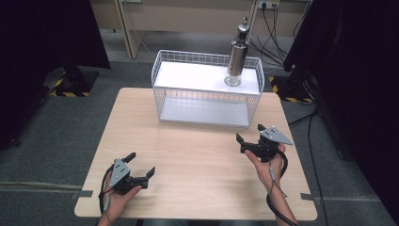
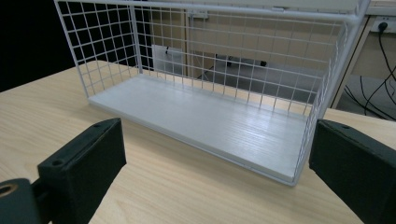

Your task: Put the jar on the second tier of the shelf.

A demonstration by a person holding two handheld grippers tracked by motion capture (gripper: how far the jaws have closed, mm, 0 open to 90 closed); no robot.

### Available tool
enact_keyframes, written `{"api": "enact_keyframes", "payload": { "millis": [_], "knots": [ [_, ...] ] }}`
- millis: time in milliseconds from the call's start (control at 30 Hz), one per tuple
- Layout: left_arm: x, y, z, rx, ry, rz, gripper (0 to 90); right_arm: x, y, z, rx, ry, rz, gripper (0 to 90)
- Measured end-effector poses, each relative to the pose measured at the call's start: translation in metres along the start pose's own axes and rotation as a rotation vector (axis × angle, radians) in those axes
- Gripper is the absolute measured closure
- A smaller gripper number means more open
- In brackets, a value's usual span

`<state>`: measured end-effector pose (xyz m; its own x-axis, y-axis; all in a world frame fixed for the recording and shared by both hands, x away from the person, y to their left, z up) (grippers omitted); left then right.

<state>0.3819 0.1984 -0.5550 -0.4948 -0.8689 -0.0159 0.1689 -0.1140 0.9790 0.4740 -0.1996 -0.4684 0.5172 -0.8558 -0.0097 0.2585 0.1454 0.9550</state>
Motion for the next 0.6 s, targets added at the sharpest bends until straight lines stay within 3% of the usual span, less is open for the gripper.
{"api": "enact_keyframes", "payload": {
  "millis": [600],
  "knots": [
    [0.000,0.000,0.000,-0.001,0.001,-0.003,4.4,0.002,-0.027,0.012,-0.024,-0.013,-0.012,4.0]
  ]
}}
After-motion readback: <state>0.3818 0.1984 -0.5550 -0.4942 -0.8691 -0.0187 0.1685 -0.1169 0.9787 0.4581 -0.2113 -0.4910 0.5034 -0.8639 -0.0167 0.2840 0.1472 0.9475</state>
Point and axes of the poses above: each handheld gripper's, and its own axes: z roughly backward along the jaws, y roughly out of its top, x roughly to its right, the point moved 7 cm from there along -z, roughly forward along the jaws, and after that the axes turned 3 degrees about y, right-handed, at the moved point
